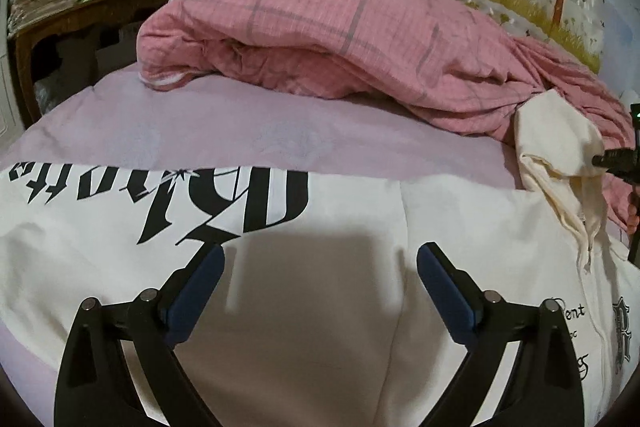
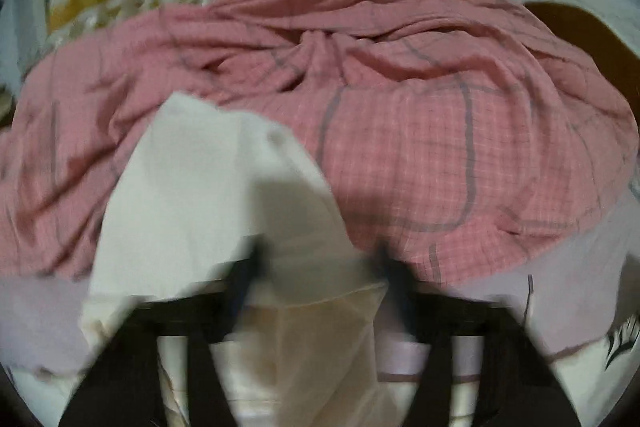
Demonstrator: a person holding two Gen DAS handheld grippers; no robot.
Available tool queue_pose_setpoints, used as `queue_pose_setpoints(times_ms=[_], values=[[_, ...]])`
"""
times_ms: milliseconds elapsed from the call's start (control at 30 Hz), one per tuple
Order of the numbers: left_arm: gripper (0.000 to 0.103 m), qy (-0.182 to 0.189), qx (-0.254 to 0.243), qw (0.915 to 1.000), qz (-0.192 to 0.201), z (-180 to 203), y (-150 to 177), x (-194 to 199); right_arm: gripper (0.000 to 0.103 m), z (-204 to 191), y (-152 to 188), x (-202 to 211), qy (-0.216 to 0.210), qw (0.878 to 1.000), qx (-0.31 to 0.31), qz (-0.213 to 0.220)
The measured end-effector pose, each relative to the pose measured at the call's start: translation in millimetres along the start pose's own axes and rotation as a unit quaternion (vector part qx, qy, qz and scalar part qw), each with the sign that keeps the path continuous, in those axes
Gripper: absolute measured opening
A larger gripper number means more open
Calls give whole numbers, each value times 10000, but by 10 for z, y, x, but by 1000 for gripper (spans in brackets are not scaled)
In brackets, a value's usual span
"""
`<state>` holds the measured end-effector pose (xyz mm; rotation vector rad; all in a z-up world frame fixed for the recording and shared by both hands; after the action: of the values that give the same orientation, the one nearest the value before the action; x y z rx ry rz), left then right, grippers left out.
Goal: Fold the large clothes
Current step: 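Lift the hood with the right tool and fold it over the hoodie body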
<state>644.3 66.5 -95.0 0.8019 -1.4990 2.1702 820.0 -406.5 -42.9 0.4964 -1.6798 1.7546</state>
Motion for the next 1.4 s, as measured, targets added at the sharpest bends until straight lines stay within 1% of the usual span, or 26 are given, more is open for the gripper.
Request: queue_pose_setpoints(times_ms=[67,133,233,300,333,367,400,433,467,500,567,600,667,733,800,833,900,933,967,1000,1033,1100,1167,1233,1333,1400], values=[[96,-24,29,10000,-7,-15,-4,-5,15,-27,71,53,-1,9998,158,91],[96,1,97,9999,-47,-41,-6,-13,15,-56,189,47,-54,9996,294,-11],[96,51,206,9998,-65,-75,-15,-7,15,-55,338,20,149,9973,715,-36],[96,104,252,9996,-94,-88,-12,-6,33,-18,347,46,251,9974,674,-39],[96,129,274,9995,-109,-92,-10,-6,64,34,311,84,458,9971,616,5],[96,140,298,9994,-127,-100,-6,-9,97,86,228,168,671,9961,529,240],[96,137,322,9993,-149,-111,3,-11,102,97,127,272,710,9946,481,583],[96,125,345,9992,-164,-118,9,-15,103,87,42,343,623,9937,466,806],[96,69,359,9992,-150,-132,13,-12,103,53,-60,374,440,9939,463,903],[96,-88,348,9993,-45,-154,15,16,103,19,-159,339,274,9951,482,822],[96,-517,277,9981,182,-198,67,98,103,-25,-340,167,305,9961,686,458],[96,-502,205,9982,252,-174,84,136,103,-44,-416,98,362,9955,794,366],[96,-326,87,9990,281,-98,79,148,103,-84,-583,-46,576,9928,1009,306],[96,-313,-38,9995,72,-53,124,57,103,-83,-705,-146,756,9918,947,401],[96,-297,-92,9995,-29,-35,141,13,102,-14,-757,-259,1149,9912,524,405],[96,-296,-80,9995,2,-40,130,26,101,-45,-721,-330,1077,9926,421,361],[96,-289,-81,9995,47,-37,116,48,63,-238,-584,-500,418,9974,579,99],[96,-296,-99,9995,37,-32,119,45,15,-302,-489,-558,275,9970,725,-87],[96,-299,-109,9995,31,-30,120,43,11,-320,-471,-533,298,9962,815,-12],[96,-294,-106,9995,43,-28,120,51,11,-348,-499,-407,311,9941,979,359],[96,-298,-100,9995,58,-30,113,53,10,-399,-537,-215,214,9893,1169,847],[96,-309,-92,9994,115,-24,86,64,10,-482,-547,109,49,9798,1460,1364],[96,-340,-124,9992,172,-12,77,75,10,-565,-459,388,-39,9731,1763,1482],[96,-339,-186,9990,221,11,67,86,10,-664,-263,659,-140,9644,2127,1566],[96,-318,-208,9988,315,32,43,122,10,-764,163,1046,-307,9512,2588,1652],[96,-297,-171,9987,374,25,19,146,10,-728,521,1256,-364,9490,2732,1532]])
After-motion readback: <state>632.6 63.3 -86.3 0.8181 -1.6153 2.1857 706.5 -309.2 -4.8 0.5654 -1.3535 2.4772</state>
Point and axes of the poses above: each gripper's, at about its wrist camera, not at the fingertips, and x roughly against the way its jaws point, z to its right, y to its underside, the point moved 10 cm from there along -x, roughly the way its jaws point, and after that the axes turned 9 degrees about x, right-handed, at the moved point
